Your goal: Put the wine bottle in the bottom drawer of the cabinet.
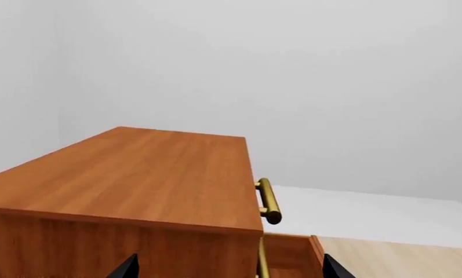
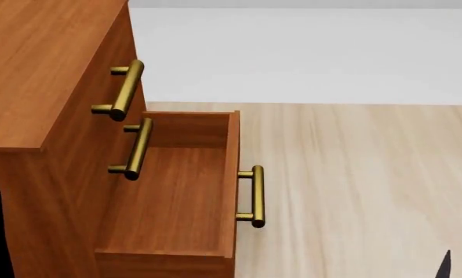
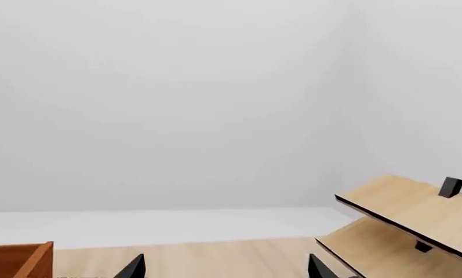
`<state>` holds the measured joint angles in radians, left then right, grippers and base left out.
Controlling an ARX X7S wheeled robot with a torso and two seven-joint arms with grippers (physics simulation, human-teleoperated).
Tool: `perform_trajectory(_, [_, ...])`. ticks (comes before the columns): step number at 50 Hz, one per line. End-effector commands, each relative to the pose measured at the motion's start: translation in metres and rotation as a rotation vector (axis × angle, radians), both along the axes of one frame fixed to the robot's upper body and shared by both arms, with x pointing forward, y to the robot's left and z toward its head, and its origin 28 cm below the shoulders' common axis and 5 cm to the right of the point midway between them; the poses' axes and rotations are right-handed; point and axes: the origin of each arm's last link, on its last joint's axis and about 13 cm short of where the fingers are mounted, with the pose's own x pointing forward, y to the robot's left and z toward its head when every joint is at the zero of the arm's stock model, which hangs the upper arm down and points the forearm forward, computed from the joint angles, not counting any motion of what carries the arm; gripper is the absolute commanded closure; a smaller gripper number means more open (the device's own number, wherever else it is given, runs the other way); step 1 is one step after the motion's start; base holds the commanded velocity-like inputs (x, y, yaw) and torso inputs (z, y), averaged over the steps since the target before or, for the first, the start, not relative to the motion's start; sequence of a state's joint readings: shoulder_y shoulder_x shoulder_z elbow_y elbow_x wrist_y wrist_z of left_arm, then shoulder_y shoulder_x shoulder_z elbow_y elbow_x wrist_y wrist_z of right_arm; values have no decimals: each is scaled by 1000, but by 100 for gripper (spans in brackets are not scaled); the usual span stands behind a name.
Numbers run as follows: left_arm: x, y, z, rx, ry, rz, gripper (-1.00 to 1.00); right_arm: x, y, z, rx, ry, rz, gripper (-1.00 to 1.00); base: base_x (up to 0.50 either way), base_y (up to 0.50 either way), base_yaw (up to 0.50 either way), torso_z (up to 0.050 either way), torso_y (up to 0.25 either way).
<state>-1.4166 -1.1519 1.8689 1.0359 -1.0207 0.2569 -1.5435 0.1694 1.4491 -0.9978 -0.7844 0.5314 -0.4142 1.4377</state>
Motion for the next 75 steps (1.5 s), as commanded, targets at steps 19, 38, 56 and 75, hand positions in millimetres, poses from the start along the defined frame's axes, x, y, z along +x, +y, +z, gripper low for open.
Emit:
perform_trajectory(19, [1,0,-2,0,14,-7,-100,-2,-15,-9,28,35,-112,-100,0,0,0,0,0])
perform_trajectory(38, [2,1,-6,-10,25,5,-100,-2,-21,-21,9,73,-160,-100,0,0,0,0,0])
perform_trajectory(56, [2,2,-6,-10,28,8,-100,-5,-28,-25,28,90,-201,-100,0,0,0,0,0])
perform_trajectory(75, [2,2,-5,-8,27,9,-100,10,-33,-37,47,126,-186,-100,0,0,0,0,0])
